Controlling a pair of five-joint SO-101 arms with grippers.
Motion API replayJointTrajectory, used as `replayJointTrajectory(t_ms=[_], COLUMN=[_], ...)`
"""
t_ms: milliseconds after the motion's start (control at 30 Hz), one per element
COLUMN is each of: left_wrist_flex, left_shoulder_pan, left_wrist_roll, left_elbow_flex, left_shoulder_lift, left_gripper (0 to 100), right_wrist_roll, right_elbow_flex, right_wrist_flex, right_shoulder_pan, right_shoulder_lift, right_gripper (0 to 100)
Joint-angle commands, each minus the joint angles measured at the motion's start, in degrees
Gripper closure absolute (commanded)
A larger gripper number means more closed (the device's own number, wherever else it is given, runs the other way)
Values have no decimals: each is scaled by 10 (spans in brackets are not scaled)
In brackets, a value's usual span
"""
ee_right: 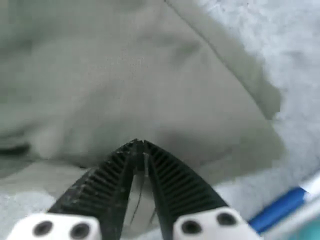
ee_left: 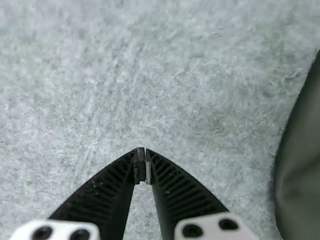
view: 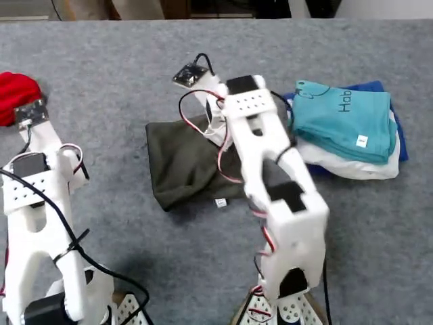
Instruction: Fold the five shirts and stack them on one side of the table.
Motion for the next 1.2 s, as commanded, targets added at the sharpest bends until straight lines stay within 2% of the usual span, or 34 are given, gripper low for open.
replayJointTrajectory(t_ms=[0, 100, 233, 333, 600, 700, 800, 967, 1067, 1167], left_wrist_flex=[-4, -4, -5, -7, -10, -24, -42, -87, -127, -197], left_shoulder_pan=[-16, -15, -14, -15, -5, 31, 98, 192, 250, 283], left_wrist_roll=[-4, -4, -4, -4, -4, -2, 3, 81, 89, 89], left_elbow_flex=[4, 15, 19, 18, 15, 14, -11, -130, -199, -225], left_shoulder_lift=[-19, -19, -19, -19, -14, -15, -13, 0, 69, 204], left_gripper=[981, 981, 981, 979, 978, 975, 975, 975, 980, 980], right_wrist_roll=[-2, -2, -1, 40, 66, 63, 63, 62, 65, 67], right_elbow_flex=[-116, -184, -144, -43, 233, 234, 214, 222, 259, 307], right_wrist_flex=[103, 213, 222, 221, 62, 73, 107, 133, 132, 132], right_shoulder_pan=[1, 12, 47, 59, 122, 135, 136, 137, 134, 131], right_shoulder_lift=[70, 107, 61, 4, -80, -109, -182, -341, -406, -425], right_gripper=[996, 997, 997, 997, 997, 997, 997, 996, 996, 996])
